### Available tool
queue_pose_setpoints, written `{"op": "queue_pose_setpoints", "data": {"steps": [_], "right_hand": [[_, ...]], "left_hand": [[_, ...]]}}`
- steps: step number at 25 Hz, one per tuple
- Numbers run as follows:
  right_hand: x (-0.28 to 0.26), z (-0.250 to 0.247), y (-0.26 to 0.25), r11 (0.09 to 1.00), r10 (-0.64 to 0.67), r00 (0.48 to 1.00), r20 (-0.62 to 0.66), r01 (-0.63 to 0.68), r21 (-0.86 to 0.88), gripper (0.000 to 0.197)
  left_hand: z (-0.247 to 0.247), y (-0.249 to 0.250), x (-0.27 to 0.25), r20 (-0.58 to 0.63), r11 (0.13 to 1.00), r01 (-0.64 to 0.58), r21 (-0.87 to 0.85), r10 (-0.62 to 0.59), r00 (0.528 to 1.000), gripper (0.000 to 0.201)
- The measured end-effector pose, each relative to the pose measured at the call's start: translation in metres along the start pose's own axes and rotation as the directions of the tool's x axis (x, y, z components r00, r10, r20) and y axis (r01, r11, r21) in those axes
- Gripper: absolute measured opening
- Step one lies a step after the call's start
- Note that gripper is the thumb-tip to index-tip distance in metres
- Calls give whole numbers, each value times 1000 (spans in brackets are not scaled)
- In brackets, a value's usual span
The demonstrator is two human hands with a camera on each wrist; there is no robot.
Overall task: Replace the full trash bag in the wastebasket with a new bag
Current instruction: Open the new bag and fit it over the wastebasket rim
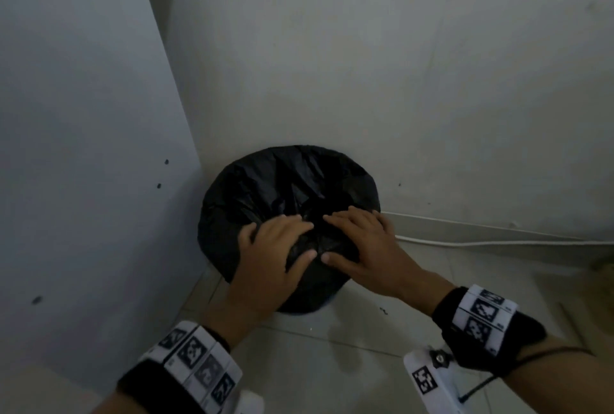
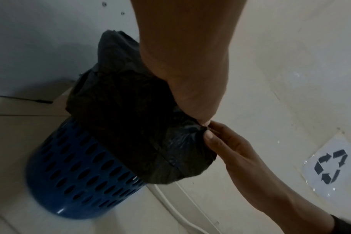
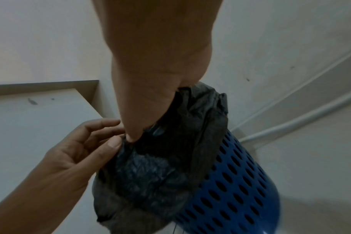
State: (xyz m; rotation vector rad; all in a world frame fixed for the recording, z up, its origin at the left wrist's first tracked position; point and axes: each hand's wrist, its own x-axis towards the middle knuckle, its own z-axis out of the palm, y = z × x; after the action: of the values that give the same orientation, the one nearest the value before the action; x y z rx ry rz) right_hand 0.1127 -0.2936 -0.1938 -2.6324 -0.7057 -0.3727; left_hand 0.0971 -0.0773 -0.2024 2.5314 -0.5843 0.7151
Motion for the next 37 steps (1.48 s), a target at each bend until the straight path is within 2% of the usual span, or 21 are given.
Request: {"op": "queue_pose_setpoints", "data": {"steps": [3, 4, 5, 6, 7, 8, 9, 10, 12, 14, 16, 20, 22, 24, 27, 28, 30, 32, 33, 35, 37], "right_hand": [[-30, 9, 4, 975, 138, 964, -229, -92, 200, 59], [-39, 13, 5, 934, 233, 936, -264, -140, 327, 57], [-48, 17, 4, 840, 372, 902, -218, -228, 492, 56], [-57, 20, -1, 666, 523, 848, -84, -345, 661, 55], [-63, 23, -5, 441, 623, 776, 94, -448, 778, 54], [-68, 26, -11, 220, 665, 699, 264, -521, 825, 54], [-70, 27, -15, 73, 659, 648, 382, -561, 825, 56], [-72, 29, -19, -16, 637, 628, 447, -569, 822, 59], [-68, 34, -25, -143, 573, 639, 513, -538, 831, 65], [-60, 41, -30, -242, 535, 660, 527, -478, 845, 66], [-51, 41, -34, -295, 564, 670, 483, -382, 876, 60], [-55, 34, -33, -220, 710, 625, 325, -241, 945, 32], [-65, 33, -29, -145, 746, 618, 248, -213, 966, 21], [-73, 28, -27, -83, 756, 623, 201, -213, 973, 19], [-80, 18, -28, -18, 706, 689, 166, -218, 976, 33], [-84, 16, -28, 47, 676, 722, 144, -237, 970, 41], [-89, 16, -26, 303, 619, 782, 78, -329, 894, 48], [-92, 18, -20, 578, 601, 798, -46, -394, 715, 39], [-92, 19, -16, 665, 588, 800, -123, -391, 636, 29], [-91, 20, -9, 770, 525, 821, -223, -347, 535, 13], [-88, 22, -8, 790, 493, 842, -219, -328, 518, 8]], "left_hand": [[11, 7, -1, 57, 992, -110, 60, 107, 993, 28], [11, 6, 2, 77, 992, -120, 42, 116, 990, 27], [12, 7, 5, 95, 993, -118, 11, 117, 989, 26], [13, 8, 7, 103, 994, -112, -16, 113, 988, 25], [14, 9, 8, 103, 994, -99, -36, 102, 989, 23], [15, 12, 7, 102, 995, -89, -45, 93, 990, 22], [15, 14, 7, 98, 995, -84, -45, 88, 991, 22], [16, 15, 8, 97, 996, -82, -43, 86, 992, 22], [15, 16, 9, 96, 996, -80, -40, 83, 992, 24], [14, 15, 7, 91, 995, -104, -4, 104, 990, 27], [14, 16, 4, 79, 986, -146, 78, 140, 987, 33], [18, 31, -10, 74, 939, -281, 200, 272, 960, 25], [25, 37, -20, 169, 894, -367, 257, 333, 928, 42], [33, 44, -28, 214, 873, -372, 315, 316, 924, 55], [45, 51, -32, 23, 869, -288, 402, 305, 952, 25], [49, 51, -31, -37, 862, -287, 418, 331, 943, 18], [51, 51, -30, -81, 863, -310, 399, 370, 925, 12], [52, 53, -27, -96, 874, -310, 375, 368, 925, 8], [52, 54, -25, -107, 880, -305, 364, 364, 925, 8], [52, 57, -24, -145, 893, -304, 333, 367, 919, 7], [51, 59, -24, -186, 911, -299, 285, 359, 915, 11]]}}
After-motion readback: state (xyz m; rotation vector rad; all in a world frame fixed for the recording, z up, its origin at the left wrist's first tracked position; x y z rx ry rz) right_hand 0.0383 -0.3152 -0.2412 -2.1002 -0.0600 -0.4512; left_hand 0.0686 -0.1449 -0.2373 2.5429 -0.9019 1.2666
